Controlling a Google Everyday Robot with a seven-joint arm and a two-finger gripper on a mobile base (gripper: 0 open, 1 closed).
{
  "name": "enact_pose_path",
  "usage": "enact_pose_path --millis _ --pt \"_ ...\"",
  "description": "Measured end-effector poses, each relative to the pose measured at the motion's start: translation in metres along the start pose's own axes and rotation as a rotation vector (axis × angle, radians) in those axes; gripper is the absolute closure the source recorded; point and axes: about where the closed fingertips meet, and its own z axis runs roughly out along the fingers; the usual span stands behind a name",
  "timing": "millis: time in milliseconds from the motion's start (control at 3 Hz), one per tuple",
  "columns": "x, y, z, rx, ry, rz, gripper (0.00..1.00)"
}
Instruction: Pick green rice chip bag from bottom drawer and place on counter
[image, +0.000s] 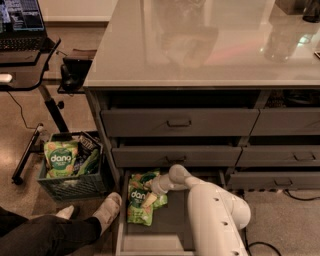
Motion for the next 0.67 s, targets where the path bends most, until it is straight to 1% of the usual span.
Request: enact_pose_path --millis 333,667 --pt "-0.001 0.0 -0.001 0.0 0.0 0.0 1.0" --pt "-0.01 0.011 -0.021 0.005 -0.024 -0.021 1.0"
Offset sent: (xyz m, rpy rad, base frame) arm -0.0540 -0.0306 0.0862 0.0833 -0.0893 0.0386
